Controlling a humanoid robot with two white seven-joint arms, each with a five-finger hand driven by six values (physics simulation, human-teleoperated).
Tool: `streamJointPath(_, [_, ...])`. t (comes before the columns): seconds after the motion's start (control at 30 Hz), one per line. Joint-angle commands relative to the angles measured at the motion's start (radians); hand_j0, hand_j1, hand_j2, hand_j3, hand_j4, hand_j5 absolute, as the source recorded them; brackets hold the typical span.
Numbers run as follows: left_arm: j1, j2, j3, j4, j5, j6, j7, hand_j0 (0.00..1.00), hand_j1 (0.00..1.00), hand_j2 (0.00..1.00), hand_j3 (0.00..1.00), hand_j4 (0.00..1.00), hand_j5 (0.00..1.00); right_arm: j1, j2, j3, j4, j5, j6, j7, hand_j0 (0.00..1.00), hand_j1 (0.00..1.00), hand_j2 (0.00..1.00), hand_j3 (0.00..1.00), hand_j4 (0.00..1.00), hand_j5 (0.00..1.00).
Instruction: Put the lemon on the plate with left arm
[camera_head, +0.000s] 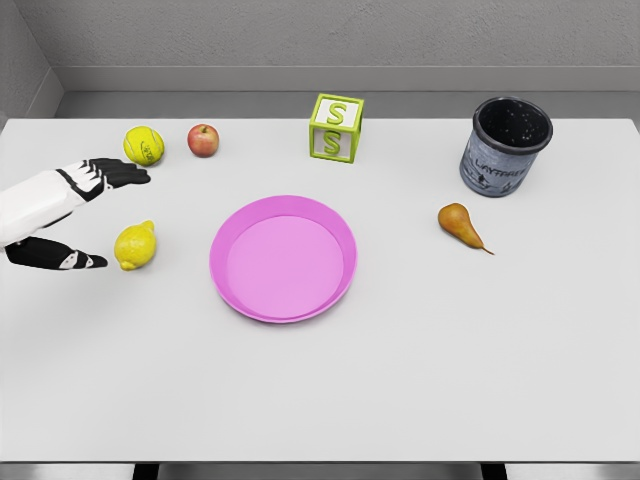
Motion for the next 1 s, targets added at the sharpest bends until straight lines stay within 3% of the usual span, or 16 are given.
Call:
streamJointPath(0.0, [0.000, 0.002, 0.001, -0.003, 0.004, 0.002, 0.000, 1.00, 1.00, 1.00, 1.00, 1.00, 1.00, 0.000, 0.000, -0.016, -0.001, -0.002, -0.004, 0.000, 1.00, 1.00, 1.00, 1.00, 1.00, 1.00])
streamJointPath(0.03, [0.000, 0.002, 0.003, -0.001, -0.005, 0.002, -0.005, 1.00, 1.00, 1.00, 1.00, 1.00, 1.00, 0.002, 0.000, -0.004, 0.000, -0.002, -0.002, 0.000, 1.00, 1.00, 1.00, 1.00, 1.00, 1.00])
streamJointPath(0.07, [-0.002, 0.004, 0.009, 0.002, -0.031, 0.002, -0.052, 1.00, 1.00, 1.00, 1.00, 1.00, 1.00, 0.002, 0.000, -0.002, 0.000, -0.002, -0.001, 0.000, 1.00, 1.00, 1.00, 1.00, 1.00, 1.00])
streamJointPath(0.1, [0.000, 0.000, 0.024, 0.005, -0.035, 0.002, -0.170, 1.00, 1.00, 1.00, 1.00, 1.00, 1.00, 0.002, 0.000, -0.002, 0.000, -0.001, -0.002, 0.000, 1.00, 1.00, 1.00, 1.00, 1.00, 1.00])
streamJointPath(0.13, [-0.002, 0.000, 0.024, 0.006, -0.035, 0.002, -0.187, 1.00, 1.00, 1.00, 1.00, 1.00, 1.00, 0.002, 0.000, -0.002, 0.000, -0.002, -0.002, 0.000, 1.00, 1.00, 1.00, 1.00, 1.00, 1.00])
streamJointPath(0.27, [0.000, 0.000, 0.023, 0.017, -0.064, 0.002, -0.195, 1.00, 1.00, 1.00, 1.00, 1.00, 1.00, 0.002, 0.000, -0.002, 0.000, -0.001, -0.002, 0.000, 1.00, 1.00, 1.00, 1.00, 1.00, 1.00])
streamJointPath(0.33, [-0.002, 0.008, 0.021, 0.065, -0.090, 0.002, -0.195, 1.00, 1.00, 1.00, 1.00, 1.00, 1.00, 0.002, 0.000, -0.002, 0.000, -0.002, -0.002, 0.000, 1.00, 1.00, 1.00, 1.00, 1.00, 1.00])
streamJointPath(0.4, [-0.012, 0.011, -0.013, 0.083, -0.139, 0.002, -0.193, 1.00, 1.00, 1.00, 1.00, 1.00, 1.00, 0.002, 0.000, -0.002, -0.001, -0.002, -0.002, 0.000, 1.00, 1.00, 1.00, 1.00, 1.00, 1.00])
streamJointPath(0.47, [-0.092, 0.040, -0.120, 0.091, -0.174, 0.002, -0.193, 1.00, 1.00, 1.00, 1.00, 1.00, 1.00, 0.002, 0.000, -0.002, -0.001, -0.001, -0.002, 0.000, 1.00, 1.00, 1.00, 1.00, 1.00, 1.00])
streamJointPath(0.53, [-0.232, 0.042, -0.270, 0.118, -0.245, 0.002, -0.192, 1.00, 1.00, 1.00, 1.00, 1.00, 1.00, 0.002, 0.000, -0.002, 0.000, -0.002, -0.002, 0.000, 1.00, 1.00, 1.00, 1.00, 1.00, 1.00])
streamJointPath(0.57, [-0.265, 0.042, -0.301, 0.152, -0.246, 0.002, -0.192, 1.00, 1.00, 1.00, 1.00, 1.00, 1.00, 0.002, 0.000, -0.002, 0.000, -0.002, -0.002, 0.000, 1.00, 1.00, 1.00, 1.00, 1.00, 1.00])
streamJointPath(0.63, [-0.319, 0.040, -0.316, 0.239, -0.300, 0.002, -0.192, 1.00, 1.00, 1.00, 1.00, 1.00, 1.00, 0.002, 0.000, -0.002, 0.000, -0.002, -0.002, 0.000, 1.00, 1.00, 1.00, 1.00, 1.00, 1.00])
streamJointPath(0.73, [-0.374, 0.025, -0.369, 0.241, -0.381, 0.002, -0.192, 1.00, 1.00, 1.00, 1.00, 1.00, 1.00, 0.002, 0.000, -0.002, 0.000, -0.001, -0.002, 0.000, 1.00, 1.00, 1.00, 1.00, 1.00, 1.00])
streamJointPath(0.83, [-0.383, -0.050, -0.373, 0.236, -0.453, 0.002, -0.193, 1.00, 1.00, 1.00, 1.00, 1.00, 1.00, 0.002, 0.000, -0.002, 0.000, -0.001, -0.002, 0.000, 1.00, 1.00, 1.00, 1.00, 1.00, 1.00])
streamJointPath(0.97, [-0.383, -0.067, -0.373, 0.233, -0.470, 0.002, -0.195, 1.00, 1.00, 1.00, 1.00, 1.00, 1.00, 0.002, 0.000, -0.002, 0.000, -0.002, -0.002, 0.000, 1.00, 1.00, 1.00, 1.00, 1.00, 1.00])
